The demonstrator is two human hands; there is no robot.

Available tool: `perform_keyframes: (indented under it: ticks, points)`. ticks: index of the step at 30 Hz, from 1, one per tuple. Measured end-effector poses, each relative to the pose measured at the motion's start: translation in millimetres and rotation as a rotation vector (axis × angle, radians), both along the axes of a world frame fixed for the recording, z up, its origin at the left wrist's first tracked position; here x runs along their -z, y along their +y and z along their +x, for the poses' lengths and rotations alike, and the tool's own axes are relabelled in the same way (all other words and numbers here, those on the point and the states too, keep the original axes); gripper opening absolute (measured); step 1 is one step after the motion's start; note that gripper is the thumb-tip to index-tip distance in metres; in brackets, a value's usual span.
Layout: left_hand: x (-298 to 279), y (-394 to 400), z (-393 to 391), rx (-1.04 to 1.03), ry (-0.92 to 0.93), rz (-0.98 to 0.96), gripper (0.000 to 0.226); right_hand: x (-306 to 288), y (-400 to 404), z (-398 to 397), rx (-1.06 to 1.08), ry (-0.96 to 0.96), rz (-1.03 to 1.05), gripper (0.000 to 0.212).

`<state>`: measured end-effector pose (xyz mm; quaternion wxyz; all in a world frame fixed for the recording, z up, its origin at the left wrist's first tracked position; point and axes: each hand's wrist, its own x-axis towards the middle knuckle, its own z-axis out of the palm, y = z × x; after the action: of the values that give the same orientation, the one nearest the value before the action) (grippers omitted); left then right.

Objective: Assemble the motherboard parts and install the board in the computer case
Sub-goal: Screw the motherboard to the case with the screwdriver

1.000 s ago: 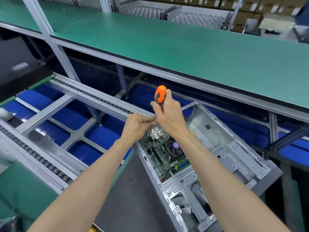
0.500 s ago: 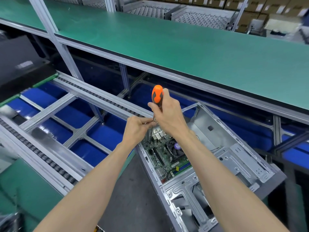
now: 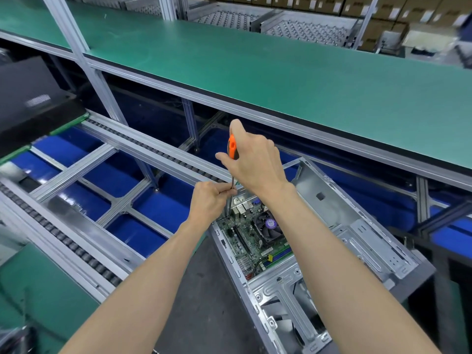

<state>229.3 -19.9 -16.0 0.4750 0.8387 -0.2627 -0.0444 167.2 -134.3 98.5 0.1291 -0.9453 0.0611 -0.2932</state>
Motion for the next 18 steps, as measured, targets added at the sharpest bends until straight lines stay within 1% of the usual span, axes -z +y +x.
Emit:
perform_keyframes:
  ticks: [2, 4, 5, 8, 9, 11, 12, 14, 16, 18]
  points:
    - [1.4, 0.6, -0.1, 0.003, -0.021, 0.004, 0.013, -2.2, -2.0, -0.8, -0.095, -0.015, 0.063, 0.033]
    - [3.9, 0.8, 1.3, 0.013, -0.021, 0.024, 0.014, -5.6, -3.5, -1.1, -0.177, 0.039, 0.116, 0.025]
    - [6.0, 0.5, 1.4, 0.014, -0.018, 0.037, 0.014, -6.8, -3.0, -0.5, -0.150, 0.073, 0.077, 0.023]
    - [9.3, -0.9, 0.1, 0.007, -0.032, 0.055, 0.012, -13.6, -1.4, 2.6, 0.032, 0.090, -0.087, 0.034]
    - [10.0, -1.7, -0.6, -0.001, -0.035, 0.047, 0.012, -17.0, -1.6, 2.4, 0.023, 0.107, -0.100, 0.034]
    - [11.4, -0.4, -0.5, -0.004, -0.057, 0.038, 0.011, -20.7, -2.8, 2.2, -0.088, 0.163, -0.061, 0.022]
    - [11.1, 0.1, -1.4, -0.001, -0.074, 0.043, 0.012, -21.8, -3.3, 1.6, -0.122, 0.188, -0.038, 0.021]
    - [10.7, 0.6, -3.4, -0.005, -0.097, 0.066, 0.012, -21.2, -1.3, 0.5, -0.074, 0.203, -0.062, 0.019]
    - [10.5, 0.0, -4.2, -0.016, -0.118, 0.095, 0.013, -21.9, 3.4, -0.6, 0.031, 0.184, -0.141, 0.029]
    - [9.5, -0.2, -4.3, -0.025, -0.145, 0.125, 0.012, -24.4, 5.8, -1.0, 0.001, 0.197, -0.146, 0.029]
